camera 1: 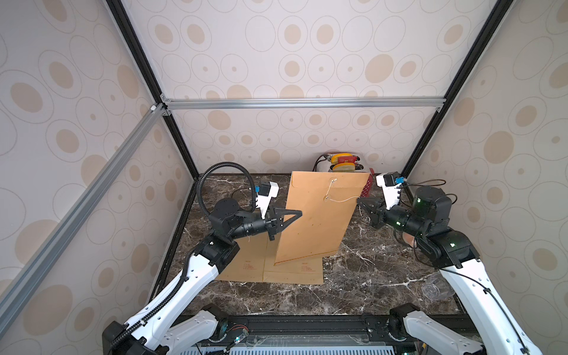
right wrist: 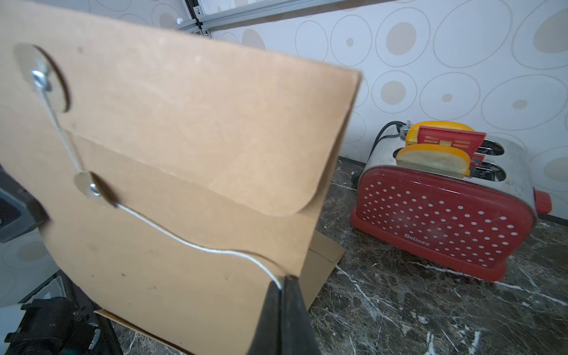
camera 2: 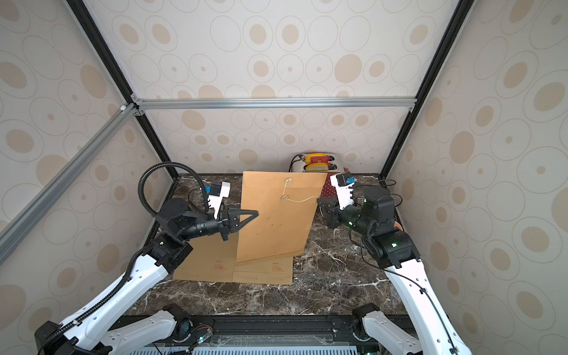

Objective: Close the mouth of the file bag
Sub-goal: Close the file bag.

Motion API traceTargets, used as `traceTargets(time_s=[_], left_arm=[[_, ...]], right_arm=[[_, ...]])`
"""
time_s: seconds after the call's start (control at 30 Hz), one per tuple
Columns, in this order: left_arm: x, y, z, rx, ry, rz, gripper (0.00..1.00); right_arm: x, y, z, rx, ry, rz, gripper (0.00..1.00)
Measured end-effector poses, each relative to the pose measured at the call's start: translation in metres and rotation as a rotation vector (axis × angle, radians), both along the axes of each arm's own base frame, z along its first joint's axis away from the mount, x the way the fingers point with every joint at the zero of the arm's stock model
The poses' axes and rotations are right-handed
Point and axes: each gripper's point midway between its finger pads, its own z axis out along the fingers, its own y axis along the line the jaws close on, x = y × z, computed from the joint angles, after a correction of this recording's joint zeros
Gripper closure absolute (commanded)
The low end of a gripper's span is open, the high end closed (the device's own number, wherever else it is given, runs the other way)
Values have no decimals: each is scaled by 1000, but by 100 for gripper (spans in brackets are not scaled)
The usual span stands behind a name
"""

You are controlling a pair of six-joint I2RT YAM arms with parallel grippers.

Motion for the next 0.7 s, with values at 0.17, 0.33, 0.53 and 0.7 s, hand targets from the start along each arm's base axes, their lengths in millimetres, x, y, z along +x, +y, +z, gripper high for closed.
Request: traceTargets(time_s=[0.17, 0.33, 0.53, 0.7], left_arm=[[7, 1, -10, 33, 21, 32, 100], [11, -1, -18, 54, 41, 39, 100], [11, -1, -22, 65, 48, 38, 100], [10, -1, -22, 65, 49, 34, 100]], right_arm=[[-8, 0, 11, 3, -42, 24, 100], [-6, 2, 31, -5, -86, 39, 100], [4, 11, 46, -9, -99, 69, 100], [16, 15, 54, -30, -102, 75, 100]])
